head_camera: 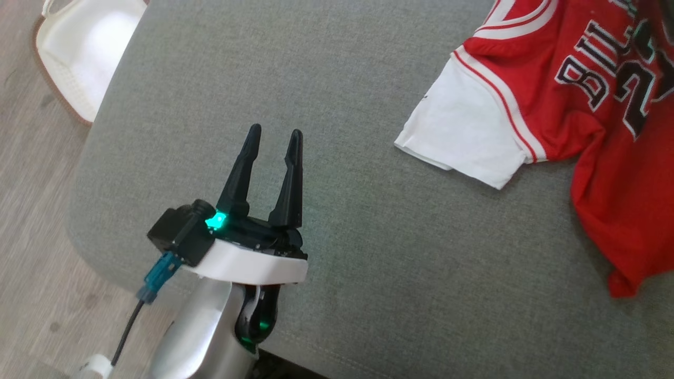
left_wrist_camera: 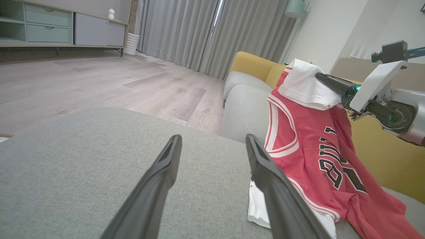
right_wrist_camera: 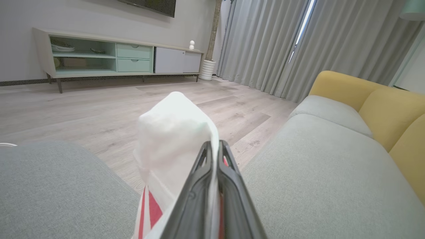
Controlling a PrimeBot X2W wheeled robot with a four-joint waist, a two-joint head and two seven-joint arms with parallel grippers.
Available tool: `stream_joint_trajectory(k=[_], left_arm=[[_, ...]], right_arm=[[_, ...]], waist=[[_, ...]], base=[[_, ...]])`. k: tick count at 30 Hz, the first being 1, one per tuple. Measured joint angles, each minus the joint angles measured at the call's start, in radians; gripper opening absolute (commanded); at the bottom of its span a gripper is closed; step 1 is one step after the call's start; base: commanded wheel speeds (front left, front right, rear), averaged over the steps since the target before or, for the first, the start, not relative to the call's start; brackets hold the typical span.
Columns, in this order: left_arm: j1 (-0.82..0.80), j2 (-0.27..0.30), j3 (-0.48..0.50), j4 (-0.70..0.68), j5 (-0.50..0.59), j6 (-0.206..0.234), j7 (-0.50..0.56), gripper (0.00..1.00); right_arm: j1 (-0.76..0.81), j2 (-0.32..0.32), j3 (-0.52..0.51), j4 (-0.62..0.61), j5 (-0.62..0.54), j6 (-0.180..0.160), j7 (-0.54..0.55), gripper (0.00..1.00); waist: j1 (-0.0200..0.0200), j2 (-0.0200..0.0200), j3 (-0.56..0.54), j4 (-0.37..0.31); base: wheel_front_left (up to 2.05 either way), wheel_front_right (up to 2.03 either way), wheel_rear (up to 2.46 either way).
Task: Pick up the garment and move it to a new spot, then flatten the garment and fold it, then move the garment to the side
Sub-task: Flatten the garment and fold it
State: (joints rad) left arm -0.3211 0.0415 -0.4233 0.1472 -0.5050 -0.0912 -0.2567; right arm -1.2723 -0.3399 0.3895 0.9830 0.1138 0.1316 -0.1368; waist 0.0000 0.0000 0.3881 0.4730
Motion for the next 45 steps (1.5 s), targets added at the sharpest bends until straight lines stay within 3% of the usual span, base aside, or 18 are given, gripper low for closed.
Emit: stream_joint_trajectory(k=[1, 2, 3, 10, 17, 20, 25, 35, 45], left_arm=[[0.0, 0.0, 0.0, 0.0, 0.0, 0.0, 0.0, 1.0], [-0.001, 0.0, 0.0, -0.001, 0.0, 0.0, 0.0, 1.0], [-0.002, 0.0, 0.0, -0.001, 0.0, 0.003, 0.0, 1.0], [-0.003, 0.0, 0.007, 0.0, 0.002, 0.003, 0.0, 1.0], [-0.003, 0.0, 0.076, 0.01, 0.046, 0.003, 0.0, 1.0], [-0.003, -0.001, 0.103, 0.012, 0.071, 0.002, 0.0, 1.0], [0.011, -0.001, 0.166, 0.011, 0.098, 0.001, 0.0, 1.0], [0.082, 0.001, 0.234, 0.007, 0.135, -0.012, 0.0, 1.0], [0.106, 0.0, 0.233, 0.01, 0.147, -0.023, 0.0, 1.0]], right_arm=[[-0.014, 0.001, 0.011, 0.018, -0.009, 0.0, -0.012, 0.0], [-0.026, 0.003, 0.014, 0.037, -0.016, 0.0, -0.025, 0.32], [-0.037, 0.004, 0.013, 0.059, -0.026, 0.0, -0.035, 1.0], [-0.046, 0.046, -0.006, 0.201, -0.063, 0.0, -0.059, 1.0], [0.053, 0.106, -0.036, 0.202, -0.02, 0.0, -0.104, 1.0], [0.111, 0.116, -0.055, 0.147, 0.003, 0.0, -0.113, 1.0], [0.273, 0.146, -0.119, -0.058, 0.033, 0.0, -0.114, 1.0], [0.856, 0.255, -0.356, -0.442, 0.028, 0.0, -0.114, 1.0], [1.014, 0.28, -0.405, -0.536, 0.05, 0.0, -0.114, 1.0]], waist=[[0.0, 0.0, 0.005, 0.004], [0.0001, 0.0, 0.01, 0.007], [0.0001, 0.0, 0.015, 0.009], [0.0001, 0.0, 0.014, -0.027], [0.0001, 0.0, -0.03, -0.118], [0.0, 0.0, -0.059, -0.167], [-0.0001, 0.0, -0.117, -0.254], [-0.0003, 0.0001, -0.227, -0.437], [-0.0002, 0.0001, -0.254, -0.491]], base=[[0.0, 0.0, 0.0], [0.0, 0.0, 0.0], [0.0, 0.0, 0.0], [0.0, 0.0, 0.0], [0.0, 0.0, 0.0], [0.0, 0.0, 0.0], [0.0, 0.0, 0.0], [0.0, 0.0, 0.0], [0.0, 0.0, 0.0]])
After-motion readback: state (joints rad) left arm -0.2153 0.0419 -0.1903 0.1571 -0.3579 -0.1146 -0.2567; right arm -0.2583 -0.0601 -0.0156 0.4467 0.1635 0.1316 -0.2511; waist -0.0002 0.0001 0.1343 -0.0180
